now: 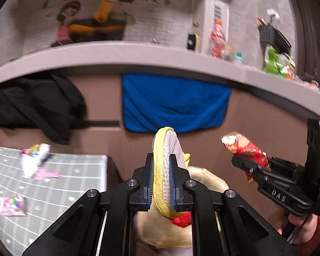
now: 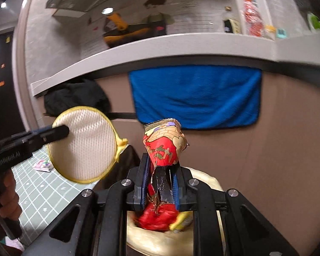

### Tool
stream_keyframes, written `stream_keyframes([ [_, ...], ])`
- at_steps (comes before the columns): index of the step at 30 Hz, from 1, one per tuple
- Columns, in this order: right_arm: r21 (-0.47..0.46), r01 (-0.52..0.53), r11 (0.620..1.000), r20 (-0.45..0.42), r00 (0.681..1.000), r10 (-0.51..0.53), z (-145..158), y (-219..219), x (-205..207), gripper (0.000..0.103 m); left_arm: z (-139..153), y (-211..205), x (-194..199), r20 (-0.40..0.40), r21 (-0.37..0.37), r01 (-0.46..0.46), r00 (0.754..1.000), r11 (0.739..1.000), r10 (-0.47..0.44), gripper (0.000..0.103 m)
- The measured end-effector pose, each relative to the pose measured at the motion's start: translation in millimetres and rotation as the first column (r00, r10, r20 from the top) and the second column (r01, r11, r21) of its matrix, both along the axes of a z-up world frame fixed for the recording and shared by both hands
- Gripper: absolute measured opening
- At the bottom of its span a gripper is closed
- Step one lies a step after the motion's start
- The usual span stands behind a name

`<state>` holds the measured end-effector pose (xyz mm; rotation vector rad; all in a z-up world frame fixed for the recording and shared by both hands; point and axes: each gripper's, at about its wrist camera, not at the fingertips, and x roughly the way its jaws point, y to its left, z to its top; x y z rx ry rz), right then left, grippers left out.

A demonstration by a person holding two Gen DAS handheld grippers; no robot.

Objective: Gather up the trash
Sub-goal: 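Carry the mesh pad with the left gripper while the right gripper carries the wrapper to the bin, then open the right gripper into the bin while the left gripper releases the mesh pad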

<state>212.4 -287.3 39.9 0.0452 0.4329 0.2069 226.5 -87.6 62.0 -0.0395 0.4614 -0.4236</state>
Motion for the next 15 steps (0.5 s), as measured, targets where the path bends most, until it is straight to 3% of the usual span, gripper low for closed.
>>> stream_keyframes([
  [8, 0.028, 0.023, 0.999, -0.073, 0.997, -0.021, -32.0, -28.1, 20.5, 0.017, -47.6, -33.0, 26.9, -0.145, 0.01, 0.042, 0.989, 0.999, -0.04, 0.013],
  [15, 0.036, 0.027, 0.999, -0.112, 0.993, -0.023, -49.9, -33.6, 32.2, 0.018, -69.4, -36.5, 37.2, -0.185, 0.019, 0.028, 0.983, 0.999, -0.024, 0.013],
])
